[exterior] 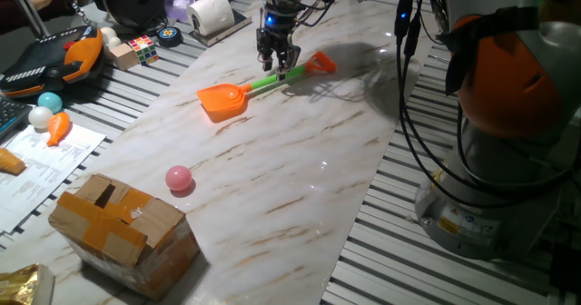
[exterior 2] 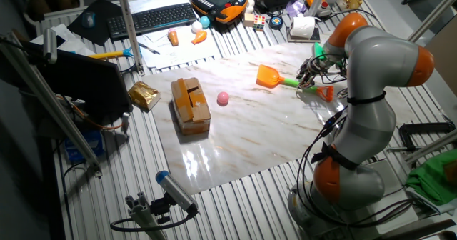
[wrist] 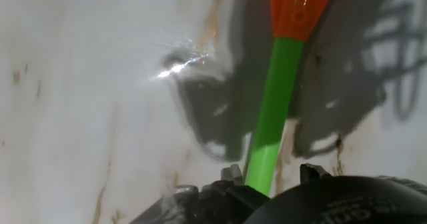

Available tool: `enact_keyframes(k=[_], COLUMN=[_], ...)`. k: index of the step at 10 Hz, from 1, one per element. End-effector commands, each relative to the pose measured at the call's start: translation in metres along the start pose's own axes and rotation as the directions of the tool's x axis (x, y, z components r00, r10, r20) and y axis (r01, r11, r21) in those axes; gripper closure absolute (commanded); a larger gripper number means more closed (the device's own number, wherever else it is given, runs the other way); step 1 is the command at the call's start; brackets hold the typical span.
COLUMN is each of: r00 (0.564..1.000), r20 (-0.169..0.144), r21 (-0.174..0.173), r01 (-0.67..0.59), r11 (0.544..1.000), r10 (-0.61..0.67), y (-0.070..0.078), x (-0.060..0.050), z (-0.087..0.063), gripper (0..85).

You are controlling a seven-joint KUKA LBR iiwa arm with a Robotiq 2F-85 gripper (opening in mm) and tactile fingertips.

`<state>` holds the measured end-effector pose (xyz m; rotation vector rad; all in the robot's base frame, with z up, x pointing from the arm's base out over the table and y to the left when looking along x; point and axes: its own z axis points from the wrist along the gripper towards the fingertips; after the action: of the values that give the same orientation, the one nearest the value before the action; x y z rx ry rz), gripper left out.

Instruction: Use a shovel to scoop up an object

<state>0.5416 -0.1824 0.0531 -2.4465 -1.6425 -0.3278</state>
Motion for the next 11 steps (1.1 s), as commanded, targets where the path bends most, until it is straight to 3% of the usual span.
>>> enact_keyframes(k=[1, 6, 11], r00=[1.0, 1.0, 0.998], r20=[-0.003, -0.01, -0.026], r21=[0.003, 0.009, -0.007], r01=[-0.004, -0.024, -0.054], r11=[1.0, 1.0, 0.999], r10=[0.004, 0.024, 0.053], y=[0.0, 0.004, 0.005], x=[0.0, -0.007, -0.014], z=[0.0, 0.003, 0.009], gripper=[35.3, 38.3, 40.7])
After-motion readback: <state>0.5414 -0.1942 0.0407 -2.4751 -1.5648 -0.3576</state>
